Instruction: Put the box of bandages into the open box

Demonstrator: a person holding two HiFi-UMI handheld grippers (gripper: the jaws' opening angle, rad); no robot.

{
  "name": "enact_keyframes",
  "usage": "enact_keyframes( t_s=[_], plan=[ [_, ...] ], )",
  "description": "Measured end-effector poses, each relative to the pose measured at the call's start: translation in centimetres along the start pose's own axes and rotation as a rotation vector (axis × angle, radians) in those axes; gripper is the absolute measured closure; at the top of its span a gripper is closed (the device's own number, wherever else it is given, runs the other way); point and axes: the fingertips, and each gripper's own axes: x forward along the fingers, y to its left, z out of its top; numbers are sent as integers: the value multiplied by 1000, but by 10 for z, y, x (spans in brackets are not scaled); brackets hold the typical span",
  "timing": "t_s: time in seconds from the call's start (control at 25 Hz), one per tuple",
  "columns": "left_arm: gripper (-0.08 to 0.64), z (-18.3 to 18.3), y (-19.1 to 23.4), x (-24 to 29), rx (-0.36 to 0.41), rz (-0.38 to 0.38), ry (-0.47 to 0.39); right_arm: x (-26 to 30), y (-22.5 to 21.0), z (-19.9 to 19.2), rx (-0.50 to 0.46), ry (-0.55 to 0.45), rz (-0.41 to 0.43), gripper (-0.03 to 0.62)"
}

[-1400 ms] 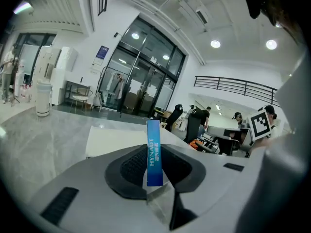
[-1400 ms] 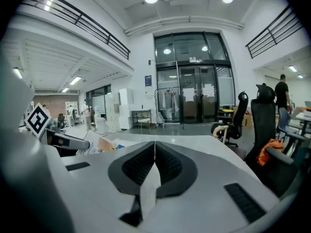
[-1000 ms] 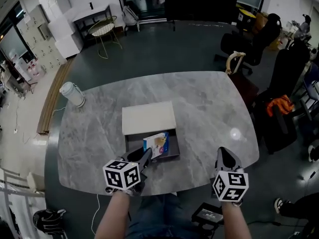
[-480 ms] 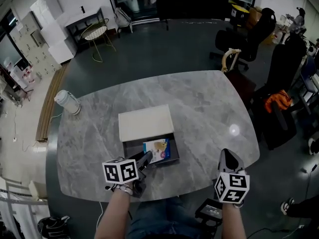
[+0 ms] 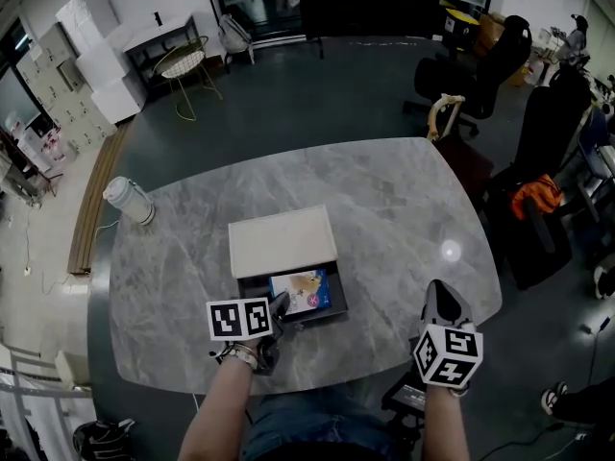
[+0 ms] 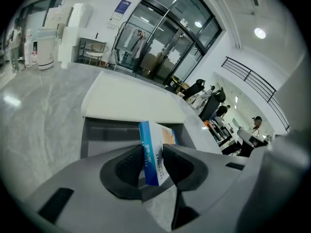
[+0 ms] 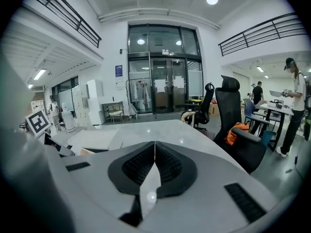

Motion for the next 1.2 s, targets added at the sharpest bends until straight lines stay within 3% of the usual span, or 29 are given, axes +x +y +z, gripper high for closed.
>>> enact_keyframes(
  t_s=[0.24, 0.52, 0.72, 1.0, 1.2],
  plan=[
    [425, -4, -1, 13, 52, 37, 100, 15, 3, -3, -10, 14, 2, 567],
    [413, -10, 21, 25, 37, 142, 235, 23, 7, -12, 9, 47, -18, 566],
    [413, -18, 14, 34, 49, 116, 337, 27, 6, -13, 12, 60, -29, 566],
    [410, -20, 15, 44, 20, 109, 376, 29, 3, -26, 31, 82, -42, 566],
    [404, -21, 13, 44, 40, 112, 365, 26, -2, -27, 39, 82, -48, 566]
  ],
)
